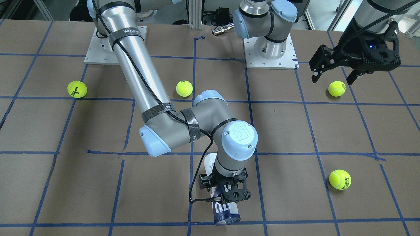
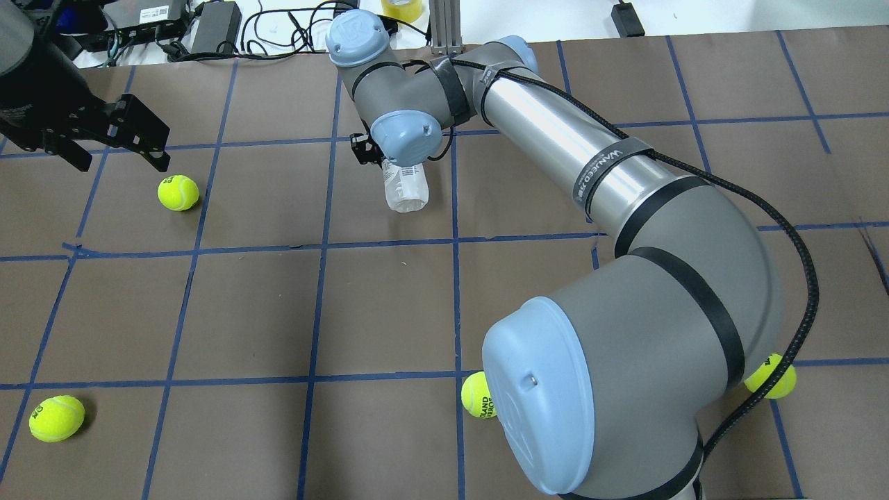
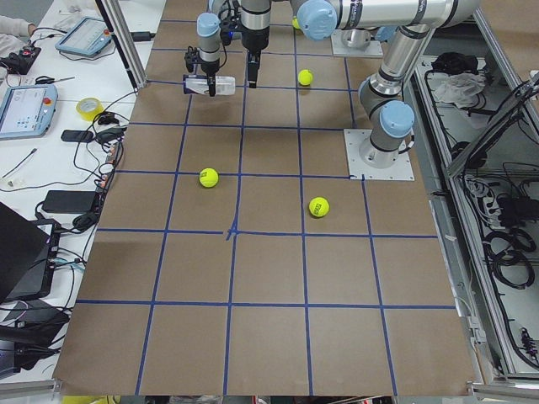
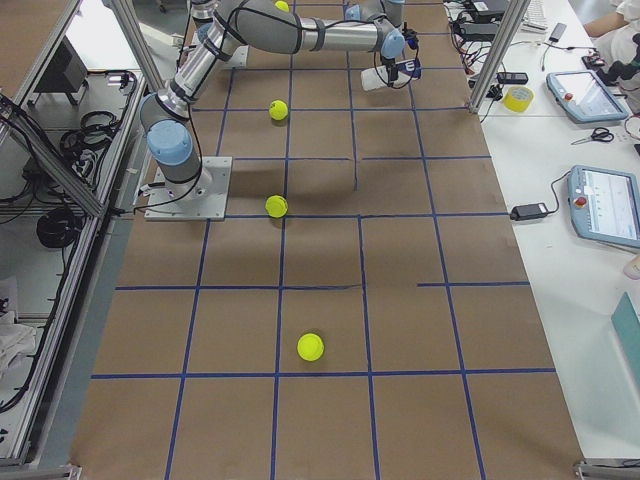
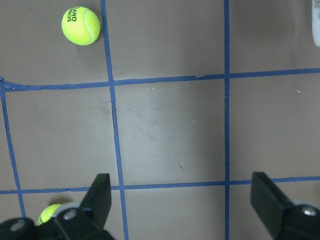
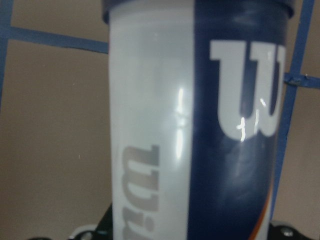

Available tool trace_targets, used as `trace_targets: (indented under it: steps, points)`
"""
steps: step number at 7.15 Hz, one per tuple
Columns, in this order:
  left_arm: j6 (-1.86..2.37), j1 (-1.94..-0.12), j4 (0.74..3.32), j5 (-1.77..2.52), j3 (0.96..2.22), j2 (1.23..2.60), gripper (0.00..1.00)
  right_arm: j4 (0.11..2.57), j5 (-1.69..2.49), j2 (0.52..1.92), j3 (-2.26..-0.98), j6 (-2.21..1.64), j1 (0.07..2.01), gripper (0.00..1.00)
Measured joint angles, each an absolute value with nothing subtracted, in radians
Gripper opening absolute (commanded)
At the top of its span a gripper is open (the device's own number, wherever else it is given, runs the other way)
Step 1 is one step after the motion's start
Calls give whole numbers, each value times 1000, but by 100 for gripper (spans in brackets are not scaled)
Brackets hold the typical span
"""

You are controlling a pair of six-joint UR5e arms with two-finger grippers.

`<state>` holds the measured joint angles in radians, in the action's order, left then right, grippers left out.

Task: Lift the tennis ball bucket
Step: 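Carry the can with the right gripper across toward the left gripper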

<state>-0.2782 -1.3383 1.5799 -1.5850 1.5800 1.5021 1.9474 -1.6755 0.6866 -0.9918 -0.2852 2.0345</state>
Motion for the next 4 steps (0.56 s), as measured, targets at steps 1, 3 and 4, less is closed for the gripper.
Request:
trace_targets:
  steps: [1, 3, 4]
  points:
    - [-279, -1338, 1580, -1585, 1580, 1502, 100, 1943, -1694, 686, -989, -221, 2036, 77]
    - [-279, -1339, 1580, -1580, 1580, 1502, 100, 1957, -1789, 692, -987, 72, 2043, 74]
    - [-279, -1339, 1580, -1579, 1580, 1502, 100, 1969, -1826, 692, -987, 207, 2056, 74]
